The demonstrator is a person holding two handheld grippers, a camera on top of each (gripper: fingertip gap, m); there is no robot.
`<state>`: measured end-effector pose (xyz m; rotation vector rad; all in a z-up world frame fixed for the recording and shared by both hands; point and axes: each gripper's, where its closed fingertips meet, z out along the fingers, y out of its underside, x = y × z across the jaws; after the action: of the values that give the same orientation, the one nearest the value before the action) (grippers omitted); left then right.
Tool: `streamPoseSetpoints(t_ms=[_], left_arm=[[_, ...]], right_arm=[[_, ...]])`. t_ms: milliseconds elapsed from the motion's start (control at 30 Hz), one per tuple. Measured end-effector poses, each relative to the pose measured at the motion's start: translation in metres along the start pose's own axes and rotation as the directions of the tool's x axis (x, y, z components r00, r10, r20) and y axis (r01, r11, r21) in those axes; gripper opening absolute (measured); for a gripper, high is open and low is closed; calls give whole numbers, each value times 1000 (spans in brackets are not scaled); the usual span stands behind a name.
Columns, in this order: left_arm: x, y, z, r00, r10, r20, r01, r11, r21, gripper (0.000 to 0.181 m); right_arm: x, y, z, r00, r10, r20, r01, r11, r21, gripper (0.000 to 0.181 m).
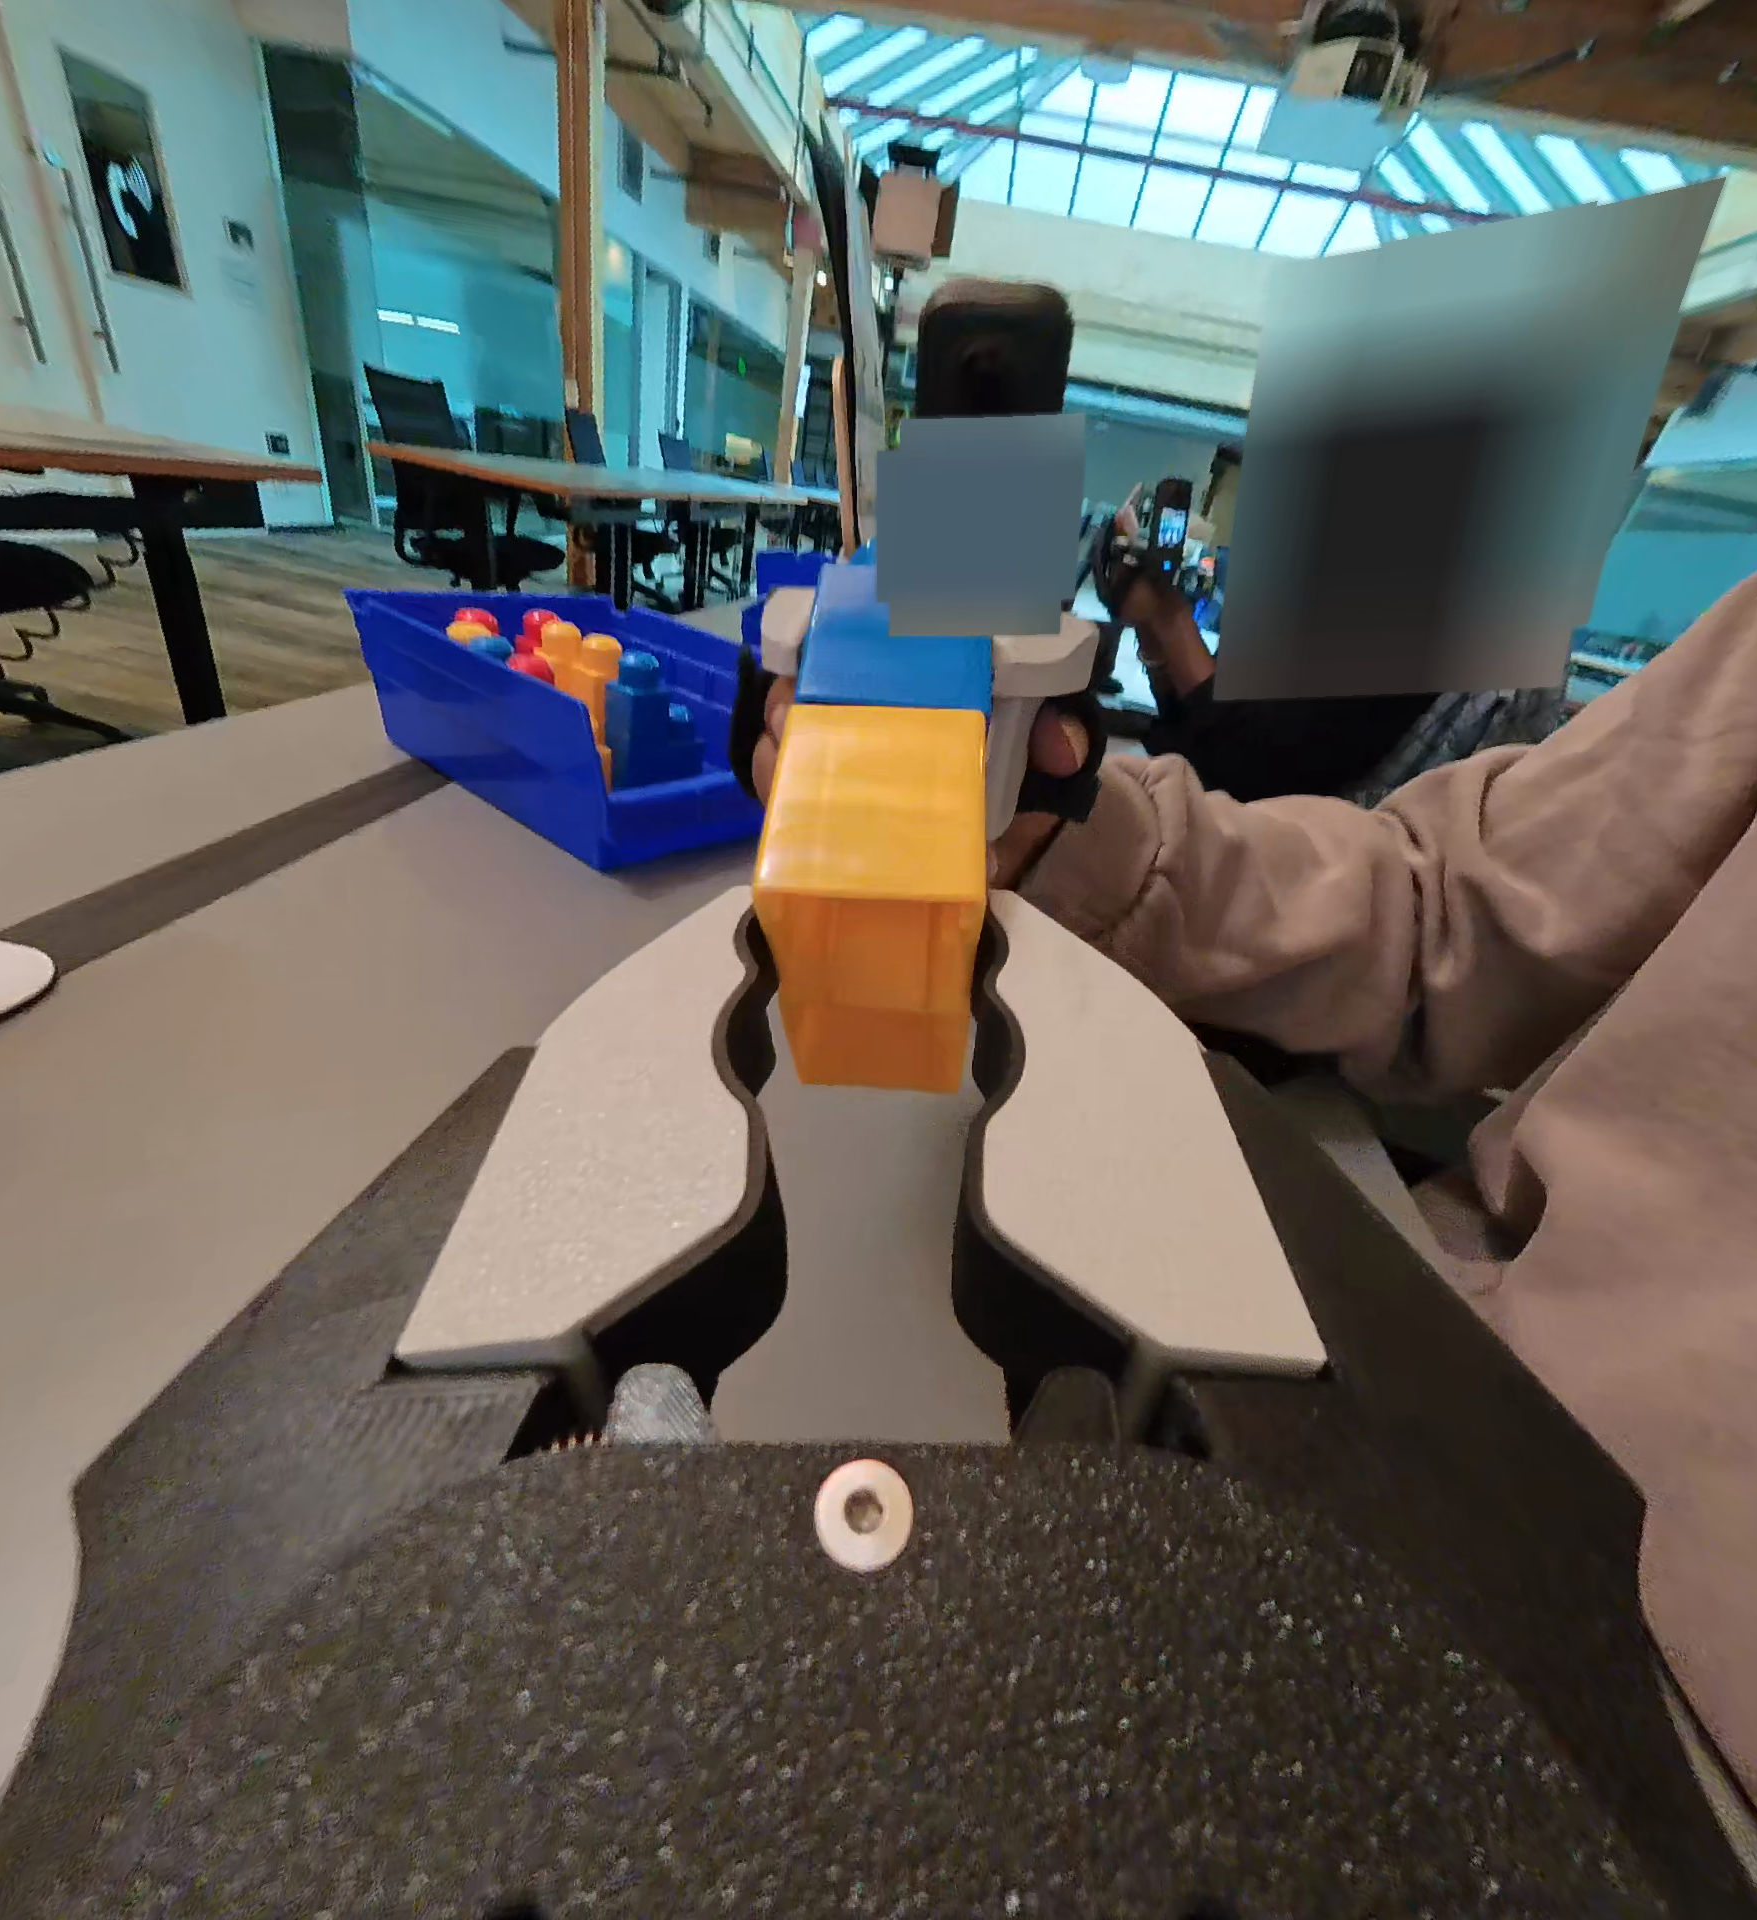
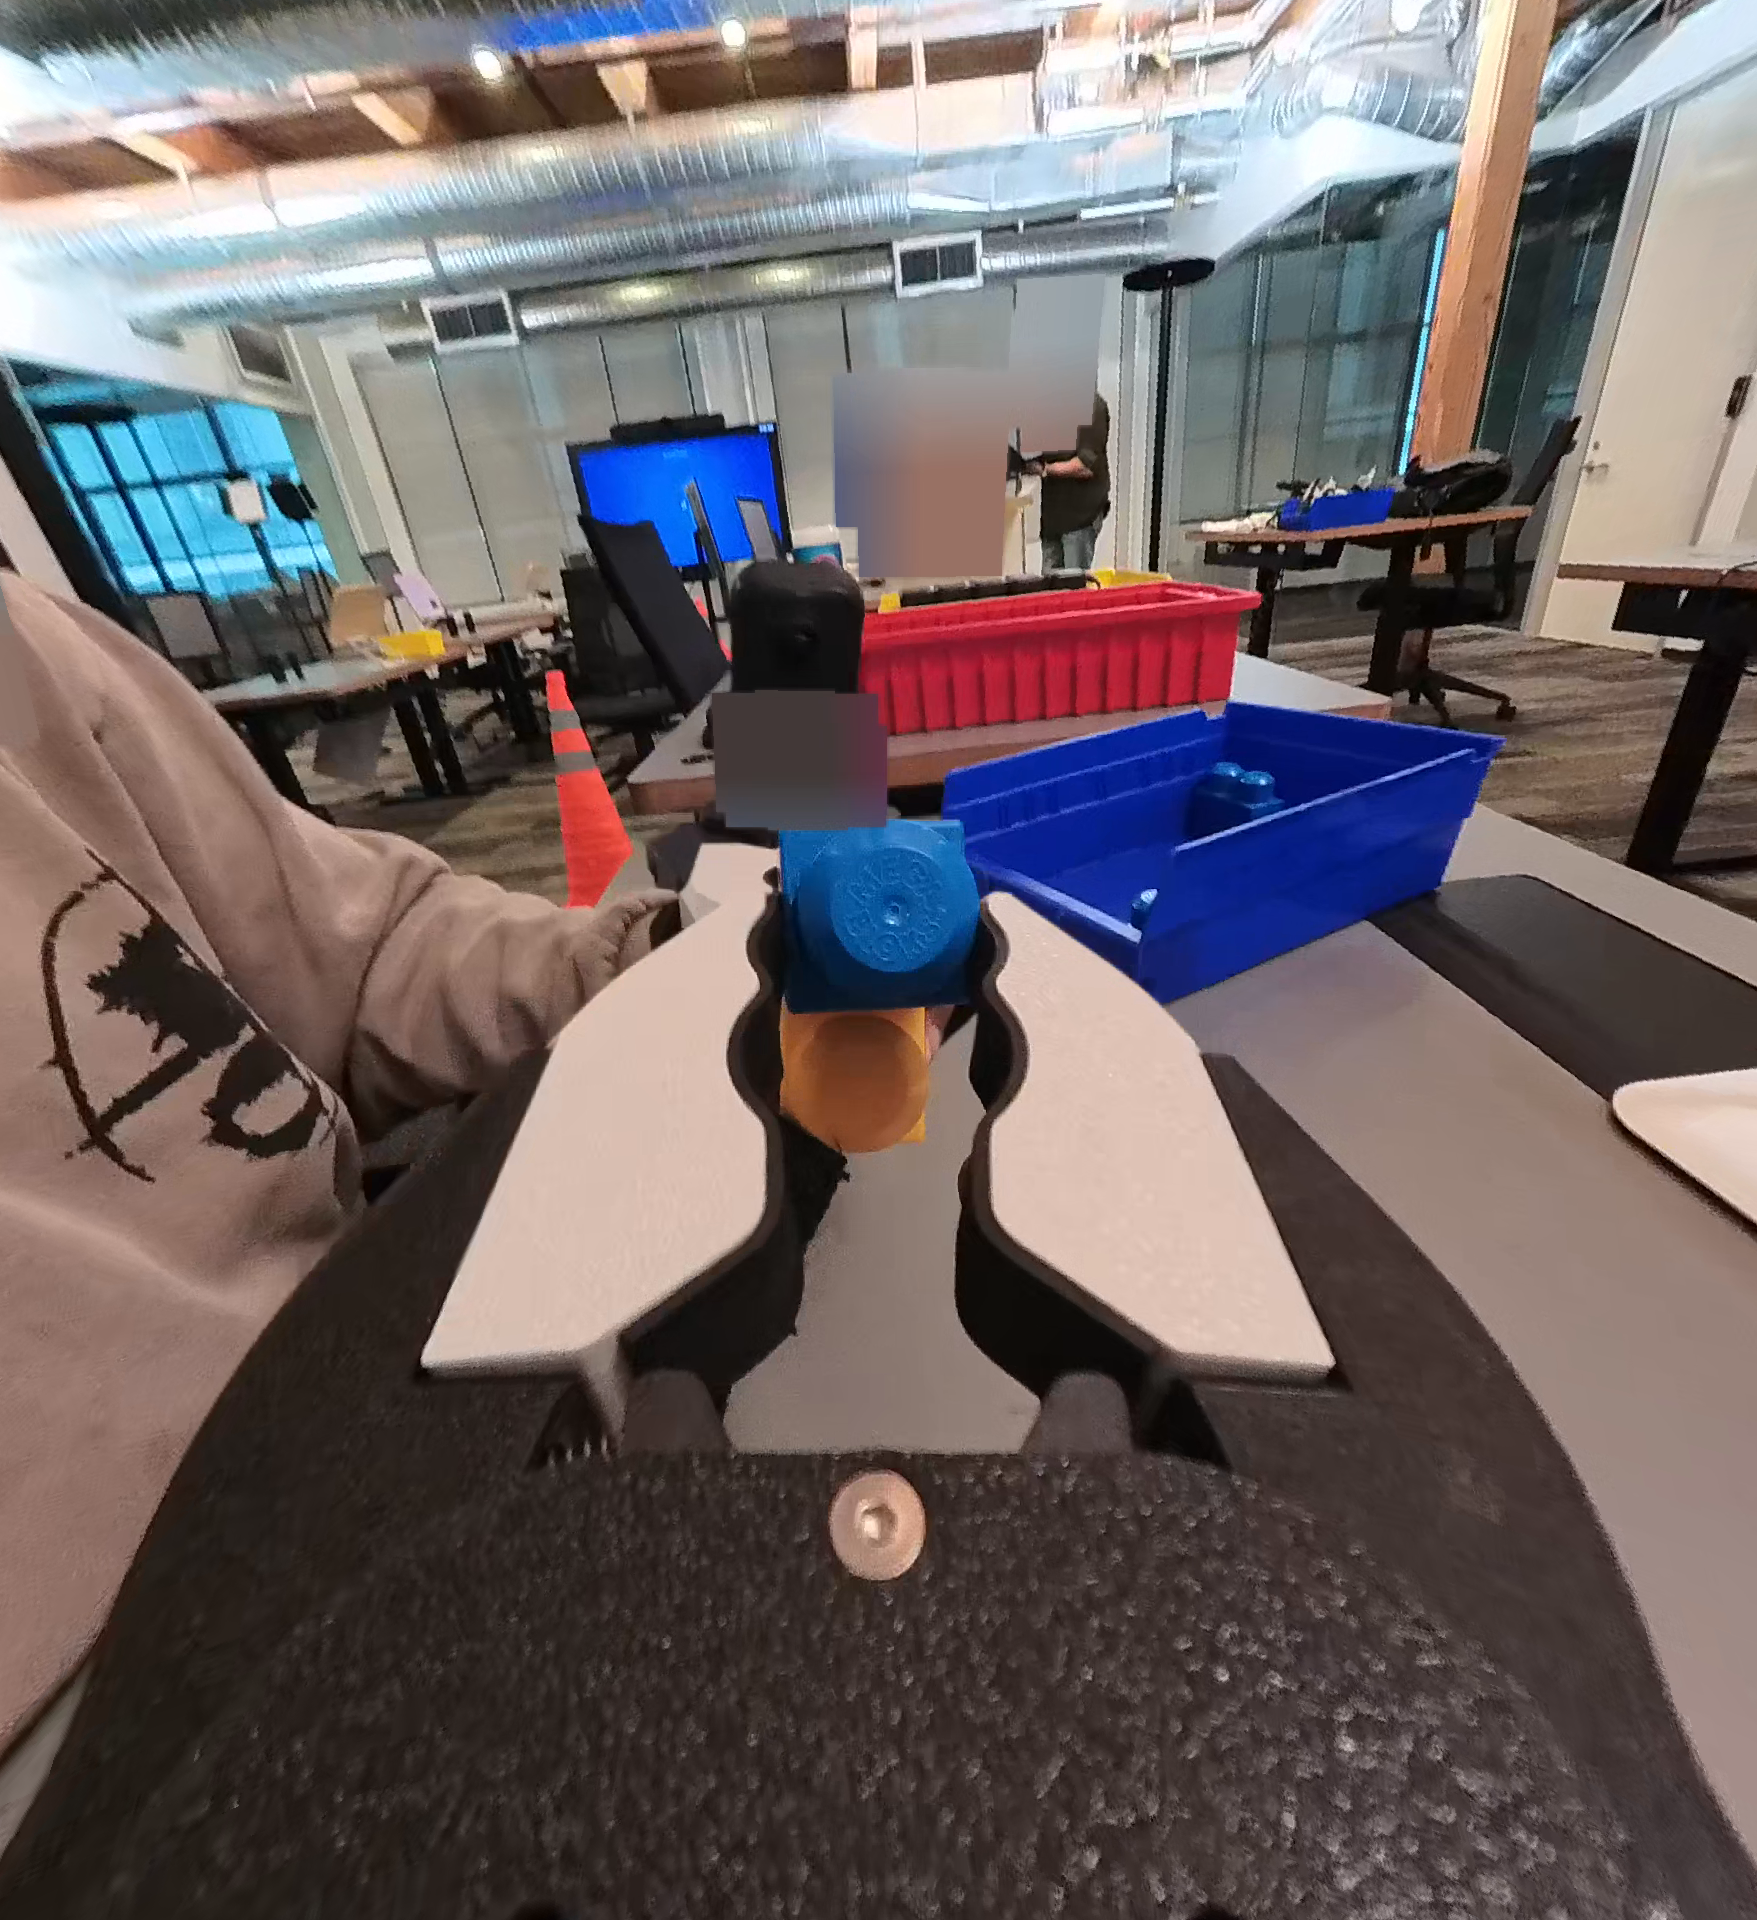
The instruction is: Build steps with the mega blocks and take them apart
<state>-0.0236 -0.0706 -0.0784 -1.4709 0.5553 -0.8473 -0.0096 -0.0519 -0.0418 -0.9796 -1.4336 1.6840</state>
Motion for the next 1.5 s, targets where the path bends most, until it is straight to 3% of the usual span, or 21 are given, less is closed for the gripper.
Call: streamPoseSetpoints(t_ms=[167,300,533,767,967,1100,1300,1400,1500], left_arm=[[2,18,8,1000,14,-12,-15,997,-76,36],[7,16,13,999,15,-40,-16,999,-48,37],[6,16,11,999,10,-43,-11,1000,-18,36],[7,25,15,999,19,-45,-21,999,-50,37],[-3,23,17,992,106,64,-104,994,-42,45],[-26,12,4,949,205,238,-202,979,-38,34],[-51,-14,-23,849,278,449,-312,950,3,11],[-54,-14,-26,839,281,466,-315,949,-7,9],[-53,-12,-24,835,294,464,-323,946,-20,9]], right_arm=[[-3,12,-7,999,-45,-15,44,996,-73,33],[-8,8,-11,997,-76,-27,73,992,-99,34],[-11,10,-22,990,-136,-46,119,957,-263,40],[-8,10,-29,986,-149,-75,121,947,-296,31],[-7,7,-37,975,-208,-84,160,907,-389,29],[15,-24,-76,952,-262,-159,153,855,-496,28],[95,-68,-182,860,-379,-342,3,673,-739,29],[132,-68,-231,828,-387,-406,-127,576,-808,29],[159,-44,-265,825,-361,-435,-222,500,-837,29]])
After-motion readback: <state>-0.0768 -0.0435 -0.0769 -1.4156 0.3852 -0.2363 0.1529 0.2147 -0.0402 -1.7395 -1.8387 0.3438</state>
